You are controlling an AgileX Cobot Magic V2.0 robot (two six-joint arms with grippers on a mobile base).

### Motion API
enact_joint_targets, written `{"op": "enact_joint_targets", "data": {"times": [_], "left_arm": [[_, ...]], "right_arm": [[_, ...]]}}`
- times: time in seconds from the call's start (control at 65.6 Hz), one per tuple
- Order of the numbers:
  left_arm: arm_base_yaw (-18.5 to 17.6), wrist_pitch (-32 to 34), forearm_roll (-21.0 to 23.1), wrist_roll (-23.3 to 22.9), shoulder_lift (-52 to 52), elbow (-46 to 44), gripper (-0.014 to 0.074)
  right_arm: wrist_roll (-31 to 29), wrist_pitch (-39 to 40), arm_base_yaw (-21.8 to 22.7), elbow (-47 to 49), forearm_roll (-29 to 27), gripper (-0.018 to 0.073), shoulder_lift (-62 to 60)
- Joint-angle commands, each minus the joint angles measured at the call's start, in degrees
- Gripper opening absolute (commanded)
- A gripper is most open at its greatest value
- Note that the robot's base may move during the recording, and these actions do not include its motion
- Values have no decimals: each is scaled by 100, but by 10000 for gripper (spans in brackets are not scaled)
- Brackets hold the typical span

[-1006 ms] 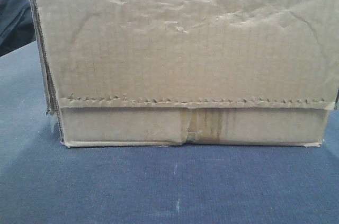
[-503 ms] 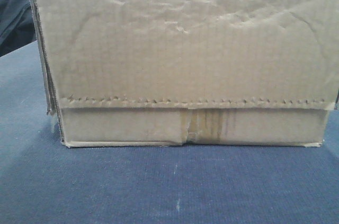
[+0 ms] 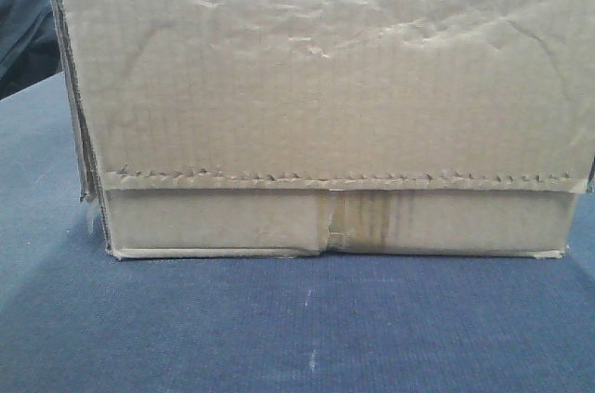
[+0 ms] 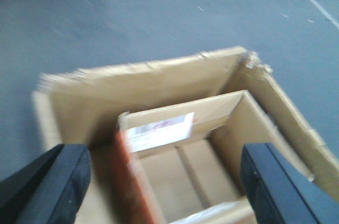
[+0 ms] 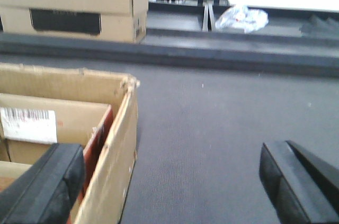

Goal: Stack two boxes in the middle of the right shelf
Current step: 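Close both grippers on the box walls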

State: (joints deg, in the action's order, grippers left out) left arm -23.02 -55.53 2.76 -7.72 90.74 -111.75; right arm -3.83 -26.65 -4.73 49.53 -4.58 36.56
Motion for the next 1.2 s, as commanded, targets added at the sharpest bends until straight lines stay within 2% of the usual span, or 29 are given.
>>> {"op": "enact_joint_targets", "data": {"times": [0.0,0.183,0.274,0.427,0.533,0.594,0.716,0.808,0.96,1.189], "left_arm": [[-3,-242,-436,-43,-211,-50,470],[7,-1160,-1246,-43,-289,-50,486],[5,-1443,-1366,-30,-249,-36,502],[45,-1443,-1366,-4,-72,-29,501],[202,-1443,-1291,8,183,-29,501],[330,-1443,-1092,54,324,23,501],[552,-1443,-479,208,574,76,501],[581,-1443,-276,285,764,96,501],[581,-1443,-276,285,1021,224,498],[581,-1443,-357,285,1221,610,498]], "right_arm": [[-1,-113,-6,328,12,570,190],[-1,-926,-215,1321,12,570,956],[-12,-1498,-350,1883,12,570,1516],[-35,-2553,-530,2787,12,570,2536],[-35,-3263,-569,3222,12,570,3205],[-35,-3463,-569,3312,12,570,3533],[-35,-3582,-569,3321,12,570,3924],[-35,-3598,-569,3321,12,570,4169],[-76,-3587,-569,3321,-221,570,4488],[-76,-3575,-569,3321,-221,570,4914]]}}
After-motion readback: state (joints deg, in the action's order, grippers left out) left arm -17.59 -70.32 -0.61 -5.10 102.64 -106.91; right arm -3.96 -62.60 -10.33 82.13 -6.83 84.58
